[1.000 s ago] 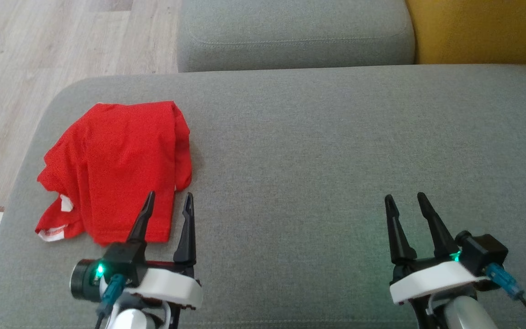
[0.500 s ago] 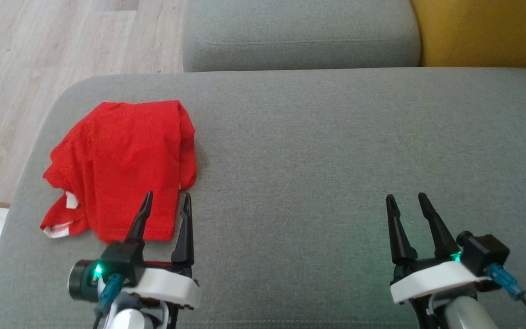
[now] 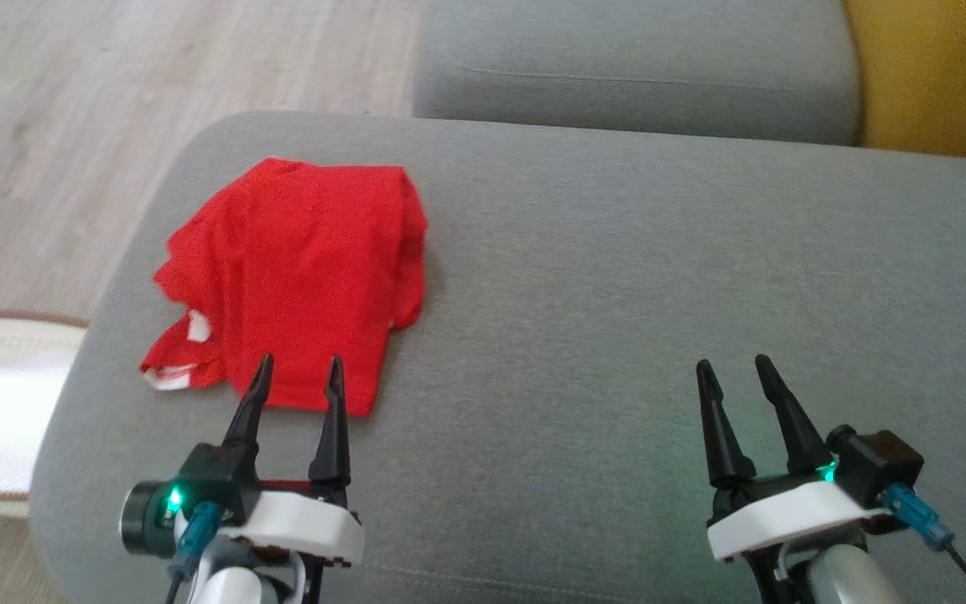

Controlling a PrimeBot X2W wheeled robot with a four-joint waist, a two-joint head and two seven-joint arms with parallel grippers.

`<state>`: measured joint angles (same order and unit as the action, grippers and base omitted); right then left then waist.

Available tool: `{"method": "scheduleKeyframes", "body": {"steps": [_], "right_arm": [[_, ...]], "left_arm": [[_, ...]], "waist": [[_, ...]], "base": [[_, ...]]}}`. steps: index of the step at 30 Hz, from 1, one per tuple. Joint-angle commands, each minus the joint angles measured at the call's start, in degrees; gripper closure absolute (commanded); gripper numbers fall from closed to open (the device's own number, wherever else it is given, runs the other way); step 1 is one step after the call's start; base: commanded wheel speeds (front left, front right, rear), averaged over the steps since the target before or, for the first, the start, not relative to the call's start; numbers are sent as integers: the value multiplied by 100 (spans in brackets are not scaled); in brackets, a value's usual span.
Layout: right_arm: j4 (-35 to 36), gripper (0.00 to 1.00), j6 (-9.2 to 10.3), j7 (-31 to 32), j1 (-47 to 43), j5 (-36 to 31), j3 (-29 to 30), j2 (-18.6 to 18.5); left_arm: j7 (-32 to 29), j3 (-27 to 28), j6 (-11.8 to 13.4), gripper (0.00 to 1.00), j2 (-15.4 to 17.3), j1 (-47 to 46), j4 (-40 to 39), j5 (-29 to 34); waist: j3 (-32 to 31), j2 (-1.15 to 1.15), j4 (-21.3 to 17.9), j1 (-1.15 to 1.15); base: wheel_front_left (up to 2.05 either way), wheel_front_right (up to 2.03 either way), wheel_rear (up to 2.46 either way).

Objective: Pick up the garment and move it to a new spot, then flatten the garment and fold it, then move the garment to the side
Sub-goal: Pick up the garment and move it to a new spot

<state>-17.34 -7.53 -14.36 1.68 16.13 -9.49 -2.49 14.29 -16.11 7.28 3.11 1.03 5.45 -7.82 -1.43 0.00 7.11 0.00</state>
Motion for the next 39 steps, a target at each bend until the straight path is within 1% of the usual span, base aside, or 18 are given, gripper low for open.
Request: {"method": "scheduleKeyframes", "body": {"steps": [1, 6, 7, 10, 11, 14, 19, 22, 26, 30, 34, 39], "right_arm": [[225, 0, 4, -63, 200, -26, -180, -39], [264, 0, 4, -63, 154, -13, -250, -39], [264, 0, 4, -63, 154, -13, -250, -39], [281, 0, 4, -63, 125, -9, -300, -39], [290, 0, 4, -63, 101, -2, -331, -39], [303, 0, 4, -63, 63, 19, -360, -39], [298, 0, 4, -63, 14, 69, -411, -39], [298, 0, 4, -63, 0, 108, -436, -39], [291, 0, 4, -63, -13, 148, -448, -39], [282, 0, 4, -63, -13, 178, -479, -39], [278, 0, 4, -63, 19, 183, -491, -39], [308, 0, 4, -63, 43, 135, -347, -39]], "left_arm": [[71, 215, 28, 0, -23, -157, -171, -1], [71, 281, 30, 0, -23, -124, -164, 27], [71, 281, 30, 0, -23, -124, -164, 27], [71, 319, 39, 0, -23, -96, -175, 38], [71, 344, 37, 0, -23, -74, -178, 50], [71, 354, 24, 0, -23, -55, -179, 70], [71, 409, 6, 0, -23, -21, -186, 96], [71, 480, 38, 0, -23, 13, -174, -2], [71, 522, 11, 0, -23, 40, -167, 19], [71, 565, 6, 0, -24, 52, -185, 52], [71, 635, 36, 0, -24, 66, -238, -1], [71, 837, 46, 0, -24, 11, -312, -47]], "waist": [[-7, 0, 275, 0], [-36, 0, 711, 0], [-36, 0, 711, 0], [-58, 0, 971, 0], [-70, 0, 1133, 0], [-90, 0, 1375, 0], [-126, 0, 1692, 0], [-151, 0, 1813, 0], [-177, 0, 1871, 0], [-190, 0, 1842, 0], [-165, 0, 1712, 0], [-26, 0, 1519, 0]], "base": [[0, 0, 0], [0, 0, 0], [0, 0, 0], [0, 0, 0], [0, 0, 0], [0, 0, 0], [0, 0, 0], [0, 0, 0], [0, 0, 0], [0, 0, 0], [0, 0, 0], [0, 0, 0]]}}
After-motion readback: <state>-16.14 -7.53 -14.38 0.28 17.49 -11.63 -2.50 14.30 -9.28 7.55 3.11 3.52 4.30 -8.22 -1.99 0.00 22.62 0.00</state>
